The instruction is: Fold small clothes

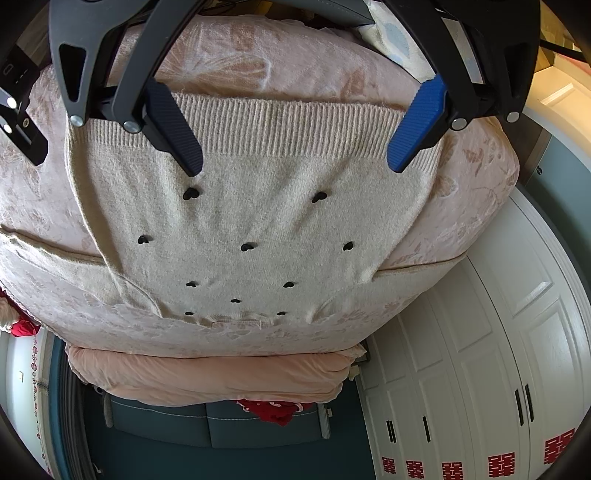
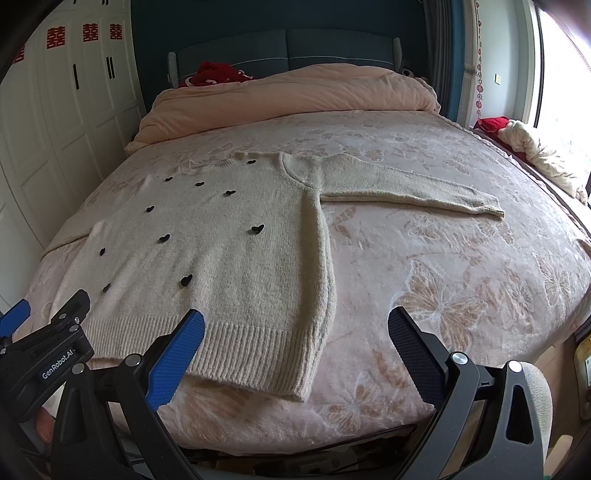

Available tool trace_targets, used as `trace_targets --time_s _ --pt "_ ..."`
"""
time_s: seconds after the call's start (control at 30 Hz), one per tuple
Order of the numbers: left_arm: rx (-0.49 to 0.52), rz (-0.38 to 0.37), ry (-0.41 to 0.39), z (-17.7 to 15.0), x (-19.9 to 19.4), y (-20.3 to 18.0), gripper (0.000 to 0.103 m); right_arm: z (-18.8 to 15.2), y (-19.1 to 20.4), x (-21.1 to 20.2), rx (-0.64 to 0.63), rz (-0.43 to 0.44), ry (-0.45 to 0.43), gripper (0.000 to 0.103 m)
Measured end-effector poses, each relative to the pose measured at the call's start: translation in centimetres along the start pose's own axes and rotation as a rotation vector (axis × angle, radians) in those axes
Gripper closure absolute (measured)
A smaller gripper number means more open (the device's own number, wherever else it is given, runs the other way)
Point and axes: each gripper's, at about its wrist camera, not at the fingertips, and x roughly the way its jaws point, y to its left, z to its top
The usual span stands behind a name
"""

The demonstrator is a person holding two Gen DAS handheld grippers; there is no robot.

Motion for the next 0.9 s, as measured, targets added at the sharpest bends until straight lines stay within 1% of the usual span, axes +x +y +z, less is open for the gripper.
trace_targets --time_s 0.3,0.43,0.5,0.6,0.7,0.83,0.9 --pt "0.009 0.011 0.015 -0.1 0.7 -0.5 0.005 -0.1 -0.7 0.8 0.010 0.014 0.020 0.005" --pt "0.017 0.019 0.023 0.1 1.3 -0.7 0.005 0.2 -2.0 1.6 0.021 0.011 0.022 0.005" --pt "0.027 0.021 0.028 0.3 1.8 -1.0 0.005 0.7 -3.3 2.2 0.038 0.000 0.023 0.005" --pt "0.038 0.022 0.038 0.8 2.9 -1.6 0.005 2.0 -6.4 3.5 0.076 -0.020 0.017 0.005" --pt "0.051 0.024 0.052 1.5 4.6 -2.6 0.005 4.0 -10.6 5.2 0.123 -0.043 0.007 0.005" --pt "0.075 0.023 0.066 2.8 7.6 -4.4 0.005 7.4 -17.1 8.7 0.186 -0.083 -0.004 0.005" --pt "0.083 0.009 0.068 3.6 9.2 -5.3 0.005 9.1 -20.2 11.0 0.236 -0.071 -0.007 0.005"
